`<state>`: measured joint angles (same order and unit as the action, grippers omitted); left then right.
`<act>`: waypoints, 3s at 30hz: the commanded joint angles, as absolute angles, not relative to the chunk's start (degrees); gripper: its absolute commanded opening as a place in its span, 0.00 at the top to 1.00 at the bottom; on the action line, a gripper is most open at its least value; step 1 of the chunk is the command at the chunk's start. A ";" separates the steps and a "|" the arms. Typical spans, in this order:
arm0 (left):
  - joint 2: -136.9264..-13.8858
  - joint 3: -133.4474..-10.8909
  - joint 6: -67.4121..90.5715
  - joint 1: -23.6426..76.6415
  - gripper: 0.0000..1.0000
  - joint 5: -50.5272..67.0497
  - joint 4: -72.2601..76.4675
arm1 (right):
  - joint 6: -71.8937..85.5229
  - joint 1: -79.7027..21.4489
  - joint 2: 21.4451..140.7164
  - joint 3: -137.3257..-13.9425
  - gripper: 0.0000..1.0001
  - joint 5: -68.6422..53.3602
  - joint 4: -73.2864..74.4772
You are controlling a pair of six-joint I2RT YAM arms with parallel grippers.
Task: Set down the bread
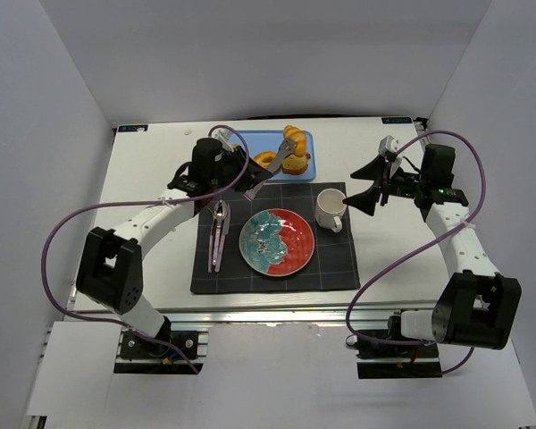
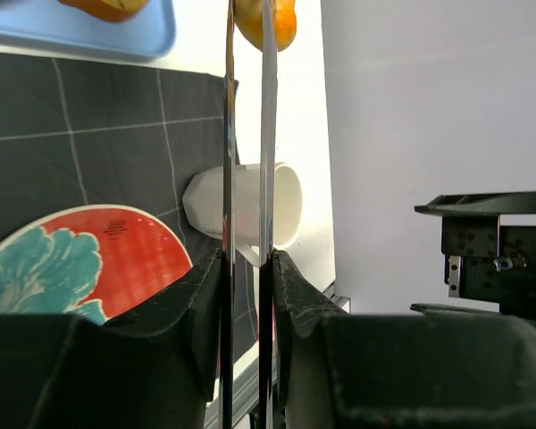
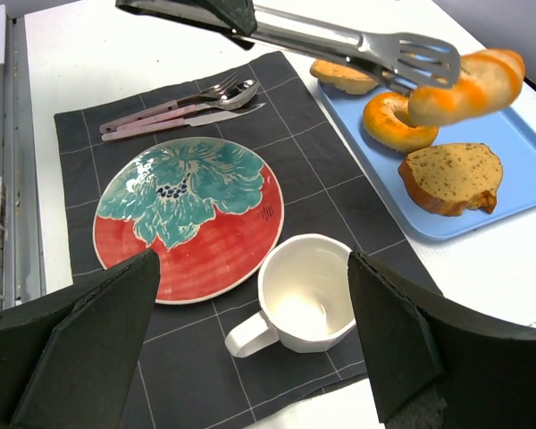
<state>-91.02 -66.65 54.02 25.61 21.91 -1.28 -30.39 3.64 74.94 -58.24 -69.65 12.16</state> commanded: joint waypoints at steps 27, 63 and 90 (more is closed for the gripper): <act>-60.64 -45.88 35.16 30.67 0.62 21.89 -37.44 | -35.25 3.96 74.80 -60.73 0.11 -71.72 17.67; -64.85 -39.56 -5.17 5.82 0.91 -9.70 -11.53 | -43.59 3.96 74.71 -63.98 0.11 -68.47 24.96; -64.70 -36.03 0.25 -5.45 0.02 4.48 -8.52 | -11.60 3.87 76.11 -67.76 0.10 -36.74 14.68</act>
<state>-71.20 -35.09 -2.98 -5.15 3.25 -7.60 -14.85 3.73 75.64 -64.38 -40.71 16.47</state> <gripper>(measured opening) 0.983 0.896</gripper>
